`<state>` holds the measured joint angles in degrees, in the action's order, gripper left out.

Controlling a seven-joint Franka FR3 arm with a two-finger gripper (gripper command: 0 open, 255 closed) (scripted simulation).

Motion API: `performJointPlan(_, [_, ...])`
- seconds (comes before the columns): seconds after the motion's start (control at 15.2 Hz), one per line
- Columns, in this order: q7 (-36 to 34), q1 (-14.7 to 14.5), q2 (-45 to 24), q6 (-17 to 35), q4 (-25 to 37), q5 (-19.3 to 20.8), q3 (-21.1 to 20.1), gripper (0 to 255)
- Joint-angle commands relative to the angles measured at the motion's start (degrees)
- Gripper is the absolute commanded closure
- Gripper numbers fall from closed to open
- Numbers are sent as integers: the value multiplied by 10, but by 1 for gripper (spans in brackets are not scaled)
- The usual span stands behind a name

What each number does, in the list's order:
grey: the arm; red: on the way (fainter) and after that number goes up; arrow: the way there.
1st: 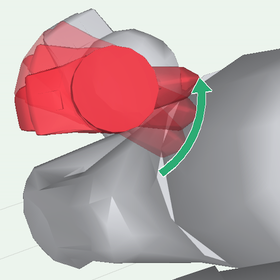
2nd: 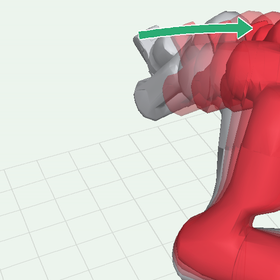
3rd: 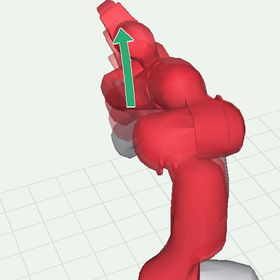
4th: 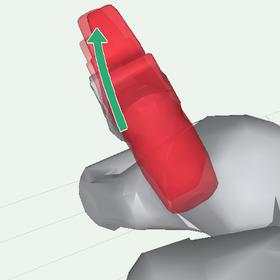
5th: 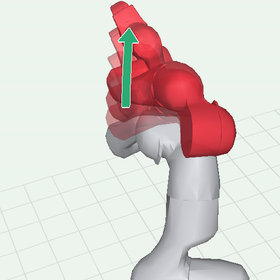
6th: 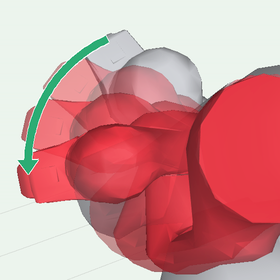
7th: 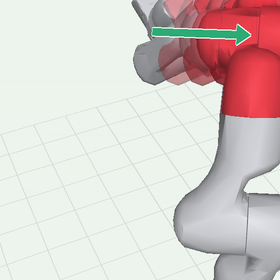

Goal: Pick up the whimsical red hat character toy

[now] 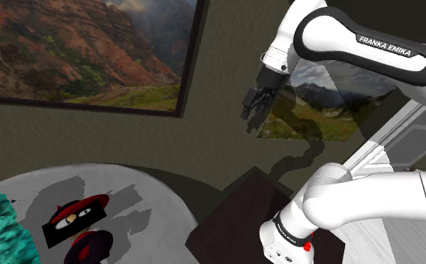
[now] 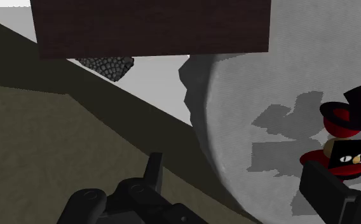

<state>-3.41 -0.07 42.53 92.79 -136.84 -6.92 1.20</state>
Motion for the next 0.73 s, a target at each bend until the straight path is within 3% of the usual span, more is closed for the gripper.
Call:
performJointPlan(0.0, [0, 0, 0, 0, 0, 0, 0, 0])
performJointPlan(0.66, [-89, -48, -51, 158, -80, -69, -109, 0])
